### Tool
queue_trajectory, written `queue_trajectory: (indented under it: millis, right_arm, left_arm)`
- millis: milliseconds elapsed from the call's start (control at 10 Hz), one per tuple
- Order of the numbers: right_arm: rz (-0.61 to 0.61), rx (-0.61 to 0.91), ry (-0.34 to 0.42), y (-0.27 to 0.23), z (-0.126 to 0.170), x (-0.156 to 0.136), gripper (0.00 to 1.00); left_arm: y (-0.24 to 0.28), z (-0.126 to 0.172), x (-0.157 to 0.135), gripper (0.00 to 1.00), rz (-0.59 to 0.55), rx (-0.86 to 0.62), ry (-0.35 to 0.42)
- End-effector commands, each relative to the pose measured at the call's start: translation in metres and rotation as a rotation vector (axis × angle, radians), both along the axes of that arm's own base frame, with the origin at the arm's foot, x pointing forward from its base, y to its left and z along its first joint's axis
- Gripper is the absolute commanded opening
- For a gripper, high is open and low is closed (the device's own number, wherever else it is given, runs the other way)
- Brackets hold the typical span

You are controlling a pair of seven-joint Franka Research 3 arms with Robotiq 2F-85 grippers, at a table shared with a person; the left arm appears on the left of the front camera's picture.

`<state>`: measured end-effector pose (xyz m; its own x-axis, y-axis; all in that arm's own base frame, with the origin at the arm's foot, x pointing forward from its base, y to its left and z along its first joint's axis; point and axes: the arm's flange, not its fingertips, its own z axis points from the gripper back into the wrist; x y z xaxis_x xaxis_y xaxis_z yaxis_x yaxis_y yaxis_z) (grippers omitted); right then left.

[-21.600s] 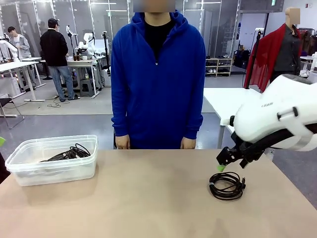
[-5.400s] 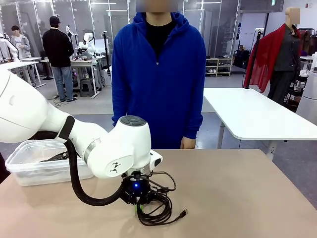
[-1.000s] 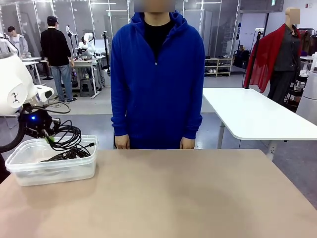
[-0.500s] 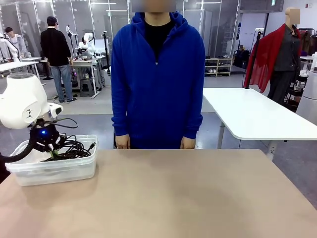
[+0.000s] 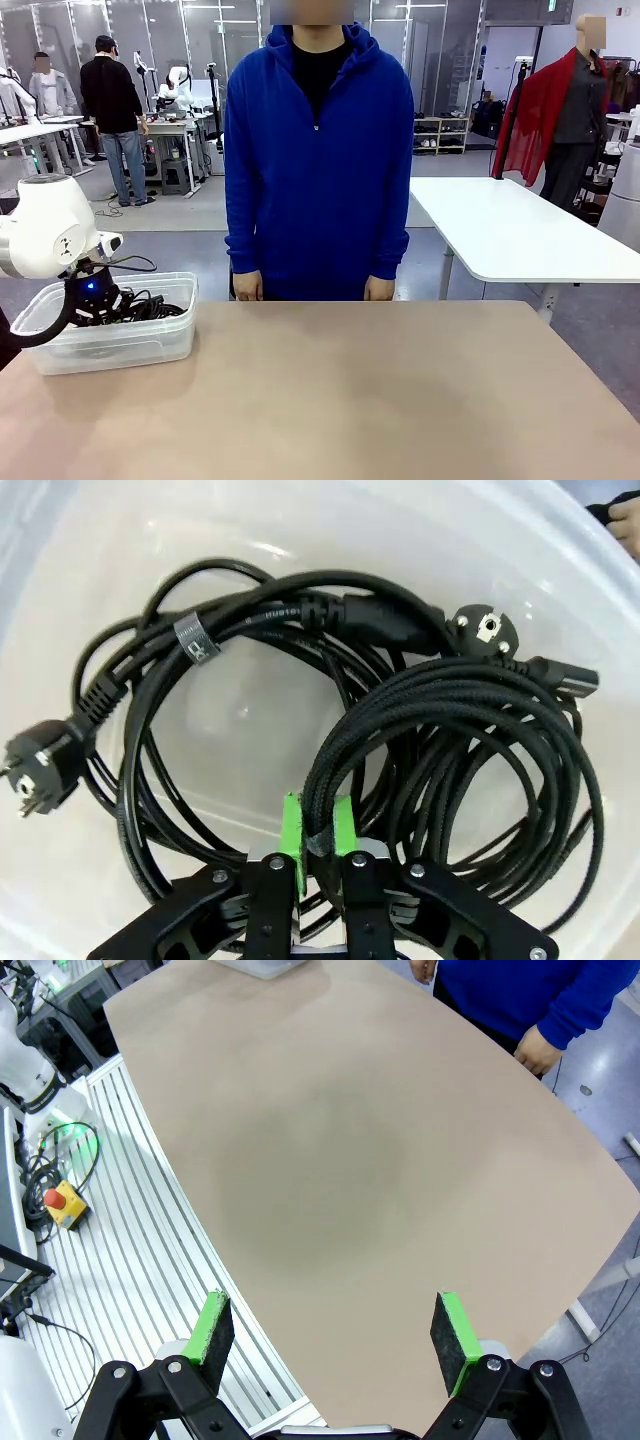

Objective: Organize and store the cables.
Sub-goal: Place the USB Extension Cable into the Organizing box.

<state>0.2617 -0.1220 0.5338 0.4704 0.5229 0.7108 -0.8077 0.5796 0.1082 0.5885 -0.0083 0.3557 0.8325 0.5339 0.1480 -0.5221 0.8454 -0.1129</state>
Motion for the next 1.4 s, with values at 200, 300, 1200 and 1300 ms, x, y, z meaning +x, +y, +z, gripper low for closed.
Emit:
queue_trajectory:
  millis: [200,300,1200,1300]
  right_arm:
    - [0.003,0.008,-0.006,0.0,0.001,0.0,1.0]
    - [0.003,0.008,-0.006,0.0,0.001,0.0,1.0]
    - [0.003,0.008,-0.006,0.0,0.001,0.0,1.0]
    - [0.003,0.008,-0.006,0.0,0.001,0.0,1.0]
  left_arm:
    - [0.0,-0.011,-0.009,0.36,-0.005,-0.075,-0.001]
    - [0.0,-0.005,-0.01,0.39,-0.015,-0.055,-0.003]
    - [0.005,0.112,-0.054,0.97,-0.234,0.043,-0.051]
    - [0.002,0.116,-0.059,0.89,-0.261,0.05,-0.058]
